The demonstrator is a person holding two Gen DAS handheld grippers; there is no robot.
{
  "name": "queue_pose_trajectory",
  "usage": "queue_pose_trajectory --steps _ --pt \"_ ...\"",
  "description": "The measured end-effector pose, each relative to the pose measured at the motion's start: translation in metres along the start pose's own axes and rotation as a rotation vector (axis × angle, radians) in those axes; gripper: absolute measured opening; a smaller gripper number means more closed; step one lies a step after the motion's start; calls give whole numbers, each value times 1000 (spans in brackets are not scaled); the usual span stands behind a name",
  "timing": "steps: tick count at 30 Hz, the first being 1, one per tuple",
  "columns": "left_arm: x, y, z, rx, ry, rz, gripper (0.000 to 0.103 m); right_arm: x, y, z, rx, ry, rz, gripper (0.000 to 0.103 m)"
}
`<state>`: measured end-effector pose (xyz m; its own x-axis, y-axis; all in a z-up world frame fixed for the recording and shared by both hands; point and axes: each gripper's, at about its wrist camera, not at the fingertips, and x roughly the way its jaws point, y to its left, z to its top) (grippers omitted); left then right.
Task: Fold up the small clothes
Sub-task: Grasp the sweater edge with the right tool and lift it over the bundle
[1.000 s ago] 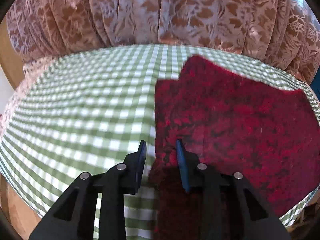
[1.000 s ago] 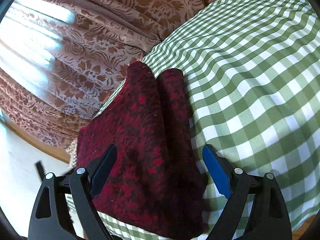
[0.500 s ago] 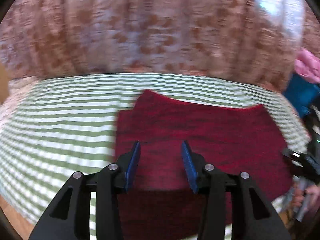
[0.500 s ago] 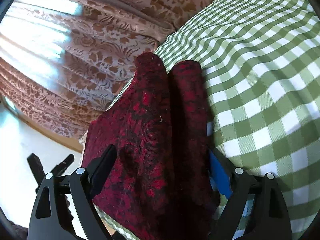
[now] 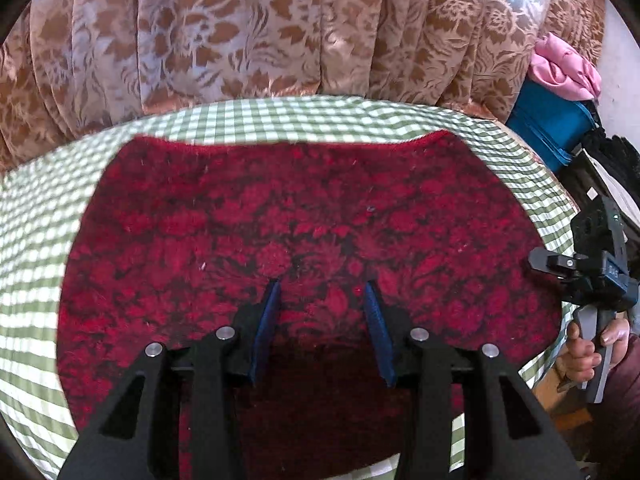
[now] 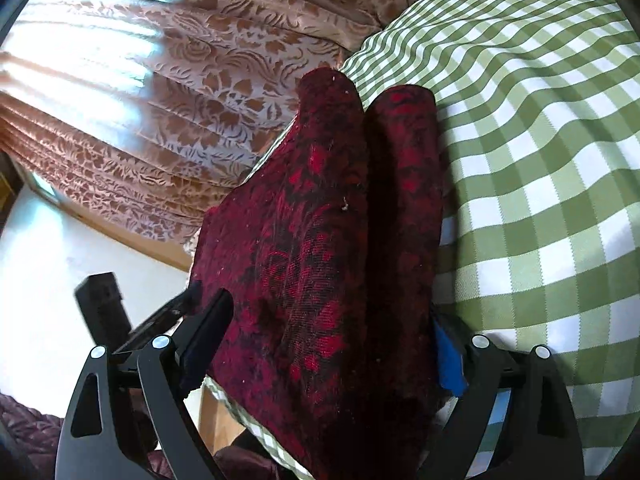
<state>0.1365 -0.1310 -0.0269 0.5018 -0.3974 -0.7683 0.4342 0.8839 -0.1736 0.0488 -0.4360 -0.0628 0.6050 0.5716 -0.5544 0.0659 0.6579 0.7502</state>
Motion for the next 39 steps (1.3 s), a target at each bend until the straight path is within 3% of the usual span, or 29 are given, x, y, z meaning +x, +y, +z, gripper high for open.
queue_pose_trajectory --steps 3,6,8,13,20,25,30,35,39 --pt "4 1 -1 4 0 2 43 7 8 2 -33 38 -11 86" --pt "8 3 -2 -4 1 -2 43 15 16 1 -66 72 -37 76" --pt "11 6 -2 -20 1 -11 43 18 17 1 -60 81 -43 63" --pt "14 11 -3 -30 -6 -28 43 16 30 3 -69 67 -59 54" --pt "-3 9 -1 -44 -30 20 42 16 39 5 -88 67 -110 53" --pt "-15 12 -5 -33 -55 84 42 19 21 1 -32 60 -148 73" --pt "-19 13 -10 -9 -71 111 42 21 28 -1 -50 58 -171 74" --pt "-19 17 -12 -24 -76 96 42 21 47 1 -100 47 -211 55" --pt "-20 21 -13 -40 -80 85 42 19 65 3 -138 50 -227 48"
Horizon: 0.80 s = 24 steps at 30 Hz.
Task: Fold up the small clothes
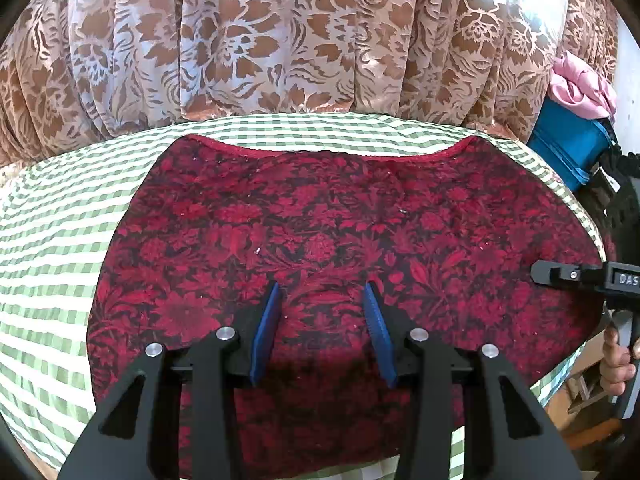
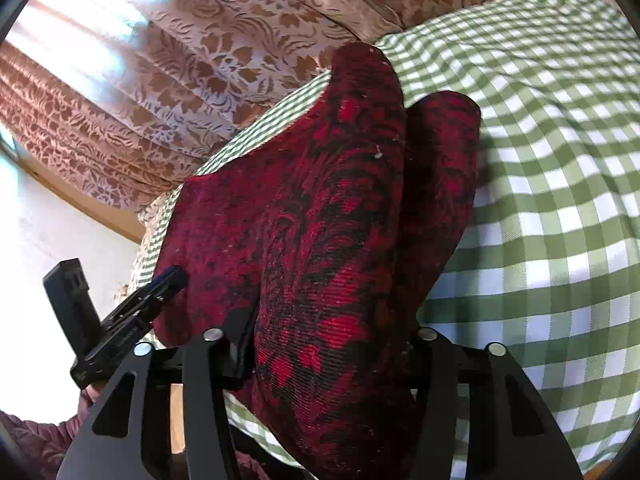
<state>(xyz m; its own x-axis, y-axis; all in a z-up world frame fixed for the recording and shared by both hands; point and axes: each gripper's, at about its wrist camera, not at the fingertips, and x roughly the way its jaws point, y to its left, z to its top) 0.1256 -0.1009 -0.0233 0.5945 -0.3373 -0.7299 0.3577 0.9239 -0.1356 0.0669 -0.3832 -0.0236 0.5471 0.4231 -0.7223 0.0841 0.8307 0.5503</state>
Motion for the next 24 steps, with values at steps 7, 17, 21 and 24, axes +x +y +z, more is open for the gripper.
queue_pose_trajectory --steps 7,17,21,24 --pt "1 12 -3 -38 -4 -38 42 -13 54 10 -101 -13 18 43" --pt "2 27 -9 -85 -18 -110 42 3 160 19 -300 -3 13 39" --pt "3 36 -11 -124 -22 -151 42 21 193 20 -348 10 -8 38" --pt "2 46 -12 -162 -26 -194 42 39 221 22 -395 28 -34 37"
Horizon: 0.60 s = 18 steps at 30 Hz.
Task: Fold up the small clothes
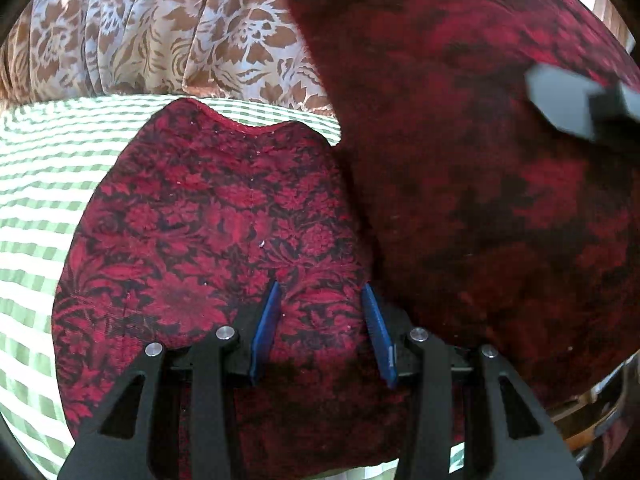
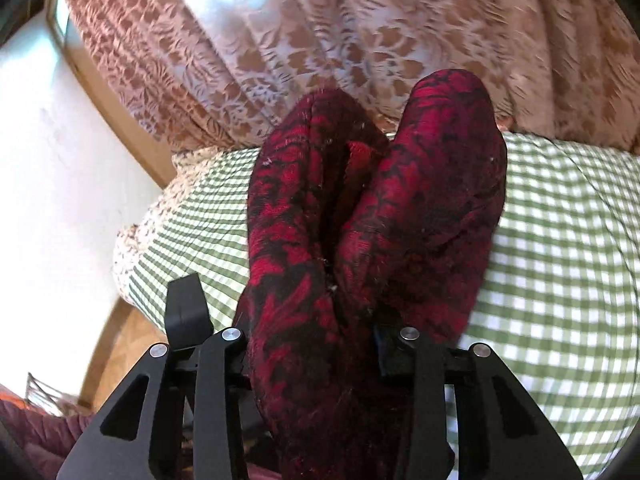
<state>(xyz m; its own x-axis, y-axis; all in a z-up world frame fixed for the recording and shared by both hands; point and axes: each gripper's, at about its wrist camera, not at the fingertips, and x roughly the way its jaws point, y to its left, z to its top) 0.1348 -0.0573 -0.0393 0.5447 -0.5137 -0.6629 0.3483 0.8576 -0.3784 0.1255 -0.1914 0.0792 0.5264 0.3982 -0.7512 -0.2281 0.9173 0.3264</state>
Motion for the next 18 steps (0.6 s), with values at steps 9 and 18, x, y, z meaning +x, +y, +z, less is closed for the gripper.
queue_pose_trajectory --steps 9,18 --pt "-82 88 -7 -133 -93 -8 42 60 61 18 -106 17 -122 37" --pt "-132 185 3 -354 -161 -63 43 132 121 -29 -348 33 -261 40"
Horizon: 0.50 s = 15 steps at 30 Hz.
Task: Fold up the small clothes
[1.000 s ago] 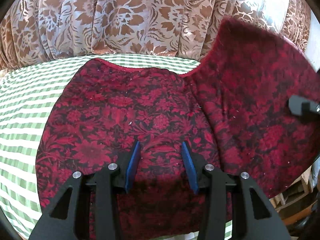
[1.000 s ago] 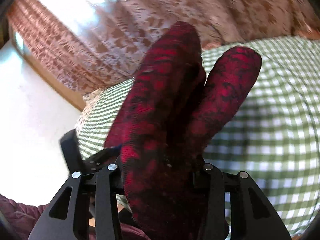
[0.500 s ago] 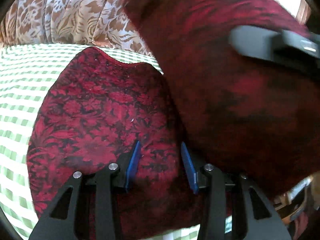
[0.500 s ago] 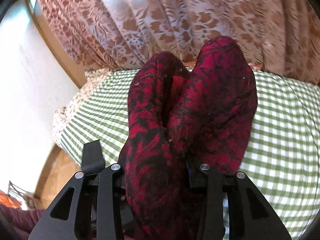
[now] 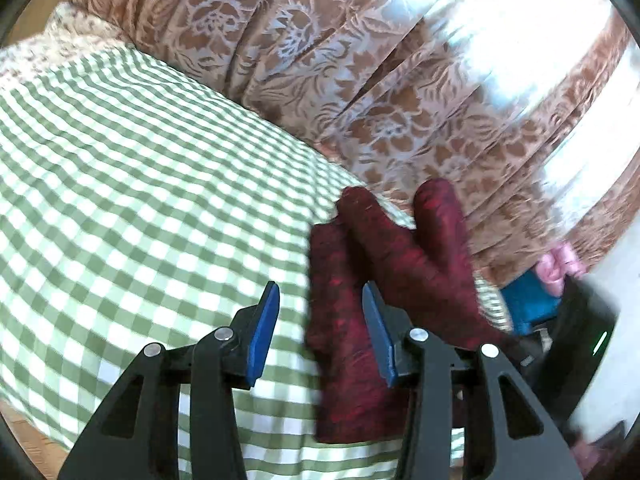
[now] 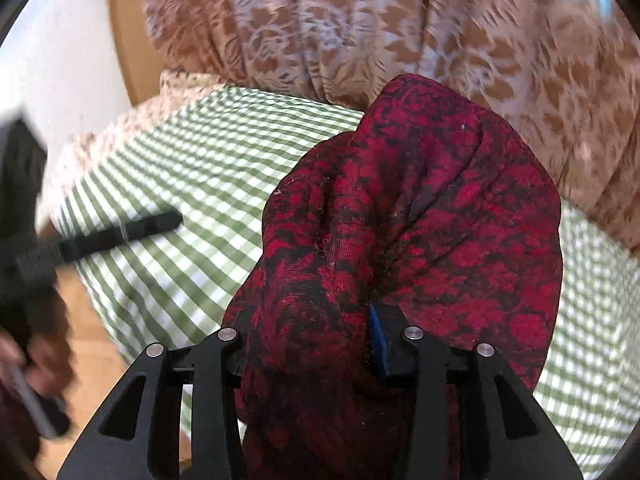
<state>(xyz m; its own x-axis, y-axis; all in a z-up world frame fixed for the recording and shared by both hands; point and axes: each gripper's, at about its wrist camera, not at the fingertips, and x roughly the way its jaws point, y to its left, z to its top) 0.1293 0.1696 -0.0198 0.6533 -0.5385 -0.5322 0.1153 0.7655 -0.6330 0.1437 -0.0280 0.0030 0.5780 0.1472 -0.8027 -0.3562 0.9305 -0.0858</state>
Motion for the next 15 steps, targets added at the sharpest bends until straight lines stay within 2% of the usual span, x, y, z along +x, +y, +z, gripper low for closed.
queue_pose_trajectory --steps 3,5,6,8,13,15 --pt "10 -9 10 -5 59 -144 54 1 15 -8 -93 -24 -39 42" --pt "22 -23 15 12 100 -212 62 1 19 -14 -130 -35 -59 44" --pt "29 -30 15 31 125 -234 63 1 23 -18 -163 -47 -75 46" --pt "42 -45 19 69 157 -224 65 0 28 -22 -206 -65 -94 48" --pt "97 -81 33 164 327 -196 65 -4 35 -30 -261 -100 -109 54" --pt "108 -95 32 217 365 -161 46 -6 37 -33 -278 -111 -103 60"
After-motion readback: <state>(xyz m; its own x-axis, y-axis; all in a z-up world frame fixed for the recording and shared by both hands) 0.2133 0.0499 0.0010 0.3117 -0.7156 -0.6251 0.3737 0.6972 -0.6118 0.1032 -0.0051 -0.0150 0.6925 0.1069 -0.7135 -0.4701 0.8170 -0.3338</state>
